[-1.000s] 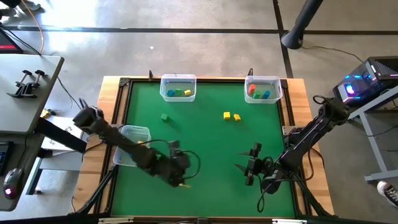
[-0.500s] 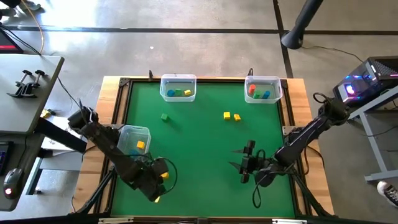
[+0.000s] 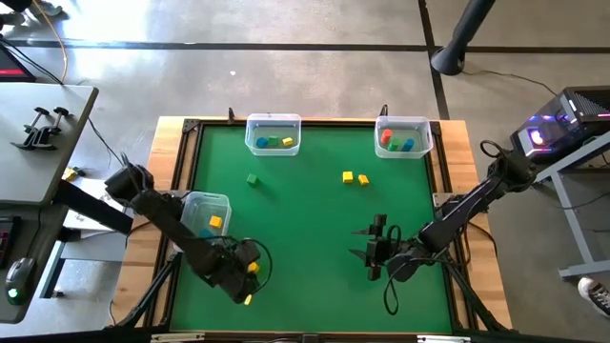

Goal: Sort blocks by size
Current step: Put the yellow cylindrical block into the top right transparent bin

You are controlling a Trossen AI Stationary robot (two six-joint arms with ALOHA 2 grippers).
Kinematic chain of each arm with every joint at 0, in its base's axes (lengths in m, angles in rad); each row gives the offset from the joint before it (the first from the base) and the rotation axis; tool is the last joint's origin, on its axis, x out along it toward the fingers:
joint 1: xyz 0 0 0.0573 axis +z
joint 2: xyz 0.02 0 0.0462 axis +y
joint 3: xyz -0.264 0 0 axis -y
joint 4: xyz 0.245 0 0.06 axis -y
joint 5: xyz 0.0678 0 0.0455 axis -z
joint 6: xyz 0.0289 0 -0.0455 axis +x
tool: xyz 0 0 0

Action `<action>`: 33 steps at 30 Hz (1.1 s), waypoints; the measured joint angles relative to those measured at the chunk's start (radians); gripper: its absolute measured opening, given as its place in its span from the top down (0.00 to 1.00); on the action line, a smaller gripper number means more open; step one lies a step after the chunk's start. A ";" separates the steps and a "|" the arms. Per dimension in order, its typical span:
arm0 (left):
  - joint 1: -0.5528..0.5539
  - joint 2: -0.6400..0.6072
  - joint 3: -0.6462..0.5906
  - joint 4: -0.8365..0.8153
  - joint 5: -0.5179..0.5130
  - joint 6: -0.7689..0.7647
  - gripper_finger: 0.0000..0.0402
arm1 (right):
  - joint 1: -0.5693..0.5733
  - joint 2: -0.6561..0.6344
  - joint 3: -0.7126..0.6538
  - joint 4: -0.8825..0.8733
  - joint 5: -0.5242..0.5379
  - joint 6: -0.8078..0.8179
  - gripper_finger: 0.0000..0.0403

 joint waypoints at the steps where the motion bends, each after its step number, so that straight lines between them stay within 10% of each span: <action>1: 0.006 0.002 -0.007 0.006 0.001 0.007 0.36 | 0.000 0.000 0.000 0.000 0.000 0.000 0.44; 33: 0.069 0.010 -0.077 0.136 0.064 0.125 0.74 | 0.001 0.000 0.000 -0.008 -0.002 0.021 0.44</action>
